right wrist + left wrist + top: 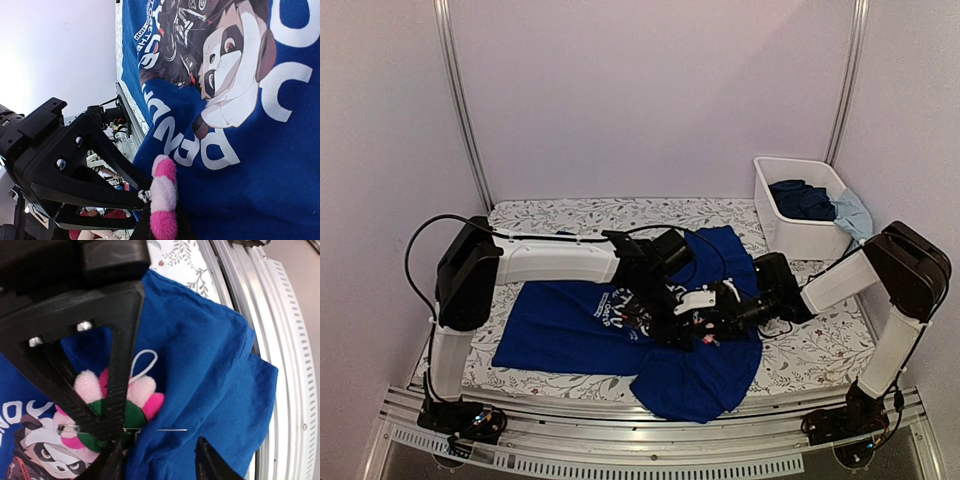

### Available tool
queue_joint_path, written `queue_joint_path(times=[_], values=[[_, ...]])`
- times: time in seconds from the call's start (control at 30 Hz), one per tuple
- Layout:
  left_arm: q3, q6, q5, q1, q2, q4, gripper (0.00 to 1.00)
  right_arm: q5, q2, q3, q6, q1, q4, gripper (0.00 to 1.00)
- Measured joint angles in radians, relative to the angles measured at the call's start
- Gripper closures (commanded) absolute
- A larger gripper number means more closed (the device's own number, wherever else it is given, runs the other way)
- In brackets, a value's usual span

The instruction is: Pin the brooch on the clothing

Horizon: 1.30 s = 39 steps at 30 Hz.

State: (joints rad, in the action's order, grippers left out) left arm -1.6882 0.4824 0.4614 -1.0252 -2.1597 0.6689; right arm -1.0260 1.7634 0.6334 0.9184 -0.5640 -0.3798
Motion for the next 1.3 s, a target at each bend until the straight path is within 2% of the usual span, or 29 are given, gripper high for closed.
queue_joint_path(times=[0.1,0.33,0.4,0.53,0.63,0.9,1.07,1.17,1.3], values=[[-0.029,0.017,0.011,0.001,0.0,0.058,0.28,-0.016,0.009,0.0,0.002,-0.003,-0.023,1.0],[-0.092,0.029,0.013,0.054,0.0,0.077,0.25,-0.099,0.009,-0.007,0.002,-0.044,-0.05,1.0],[-0.101,0.024,0.015,0.065,0.0,0.077,0.2,-0.108,0.009,-0.007,0.002,-0.045,-0.052,1.0],[-0.105,0.02,0.036,0.075,0.0,0.088,0.01,-0.111,0.009,-0.008,0.002,-0.045,-0.056,1.0],[-0.096,0.042,0.083,0.075,0.0,0.115,0.0,-0.111,0.009,-0.01,0.003,-0.045,-0.058,1.0],[0.05,0.029,0.131,0.069,0.003,0.068,0.0,-0.111,0.01,-0.013,0.02,-0.045,-0.092,1.0],[0.063,-0.039,0.119,0.057,0.003,-0.026,0.01,-0.111,0.011,-0.013,0.026,-0.045,-0.1,1.0],[0.063,-0.066,0.126,0.056,0.003,-0.062,0.12,-0.111,0.011,-0.013,0.027,-0.045,-0.1,1.0],[0.063,-0.09,0.156,0.056,0.003,-0.085,0.4,-0.108,0.011,-0.013,0.028,-0.043,-0.101,1.0]])
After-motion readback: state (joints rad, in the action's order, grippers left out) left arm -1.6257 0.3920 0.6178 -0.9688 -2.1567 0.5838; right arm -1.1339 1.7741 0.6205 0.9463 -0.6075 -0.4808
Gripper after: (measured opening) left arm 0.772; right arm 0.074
